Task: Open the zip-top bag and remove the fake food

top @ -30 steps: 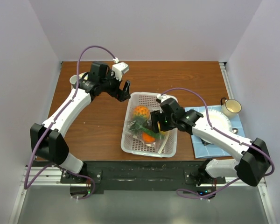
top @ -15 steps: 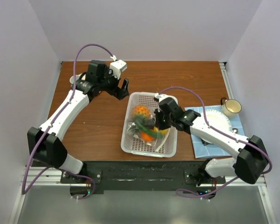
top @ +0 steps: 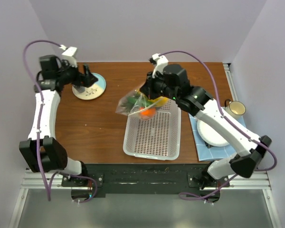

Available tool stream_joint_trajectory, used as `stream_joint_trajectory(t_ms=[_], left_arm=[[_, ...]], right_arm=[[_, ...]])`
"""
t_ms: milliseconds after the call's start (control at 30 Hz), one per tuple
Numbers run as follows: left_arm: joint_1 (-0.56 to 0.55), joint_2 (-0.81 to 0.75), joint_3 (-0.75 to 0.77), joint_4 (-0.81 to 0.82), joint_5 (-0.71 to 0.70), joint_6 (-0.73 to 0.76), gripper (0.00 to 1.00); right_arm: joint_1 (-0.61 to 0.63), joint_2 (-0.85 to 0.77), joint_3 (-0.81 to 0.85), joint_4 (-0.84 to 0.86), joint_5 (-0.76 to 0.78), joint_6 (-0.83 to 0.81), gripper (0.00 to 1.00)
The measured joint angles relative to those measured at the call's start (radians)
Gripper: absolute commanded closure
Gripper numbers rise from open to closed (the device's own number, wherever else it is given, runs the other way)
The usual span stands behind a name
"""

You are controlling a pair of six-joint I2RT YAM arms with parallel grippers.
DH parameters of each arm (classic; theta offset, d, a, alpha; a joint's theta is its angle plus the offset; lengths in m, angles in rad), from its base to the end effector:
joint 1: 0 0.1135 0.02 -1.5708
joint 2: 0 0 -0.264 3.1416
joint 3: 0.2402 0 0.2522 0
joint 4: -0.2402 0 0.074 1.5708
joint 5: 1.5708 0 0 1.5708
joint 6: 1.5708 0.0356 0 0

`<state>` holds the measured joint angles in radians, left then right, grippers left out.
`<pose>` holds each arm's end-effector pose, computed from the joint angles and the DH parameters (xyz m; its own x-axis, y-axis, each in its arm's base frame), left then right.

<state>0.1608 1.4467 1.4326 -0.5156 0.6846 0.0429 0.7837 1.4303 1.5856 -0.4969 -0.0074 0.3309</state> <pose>0.3202 0.0291 0.3807 -0.4805 -0.0443 -0.8759 0.4357 0.8547 -0.2822 0.2258 0.2254 0.4353 -0.4553 0.0049 -0.8903 -0.5952 0.7420 0.3085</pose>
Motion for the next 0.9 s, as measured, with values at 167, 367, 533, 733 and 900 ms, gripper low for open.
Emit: stream_joint_trajectory(t_ms=[167, 367, 533, 733, 900], left_arm=[[0.204, -0.101, 0.009, -0.141, 0.277, 0.171, 0.00], [0.356, -0.028, 0.107, -0.560, 0.478, 0.637, 0.00], [0.342, -0.077, -0.040, -0.725, 0.430, 0.885, 0.00], [0.342, -0.101, -0.100, -0.778, 0.408, 0.992, 0.00], [0.340, -0.056, -0.114, -0.726, 0.420, 0.974, 0.00]], right_arm=[[0.065, 0.192, 0.097, -0.008, -0.034, -0.008, 1.00], [0.100, 0.451, 0.306, -0.014, -0.098, -0.006, 1.00], [0.100, 0.629, 0.486, -0.008, -0.141, 0.013, 1.00], [0.100, 0.725, 0.496, 0.032, -0.187, 0.046, 1.00], [0.111, 0.701, 0.322, 0.090, -0.202, 0.062, 0.96]])
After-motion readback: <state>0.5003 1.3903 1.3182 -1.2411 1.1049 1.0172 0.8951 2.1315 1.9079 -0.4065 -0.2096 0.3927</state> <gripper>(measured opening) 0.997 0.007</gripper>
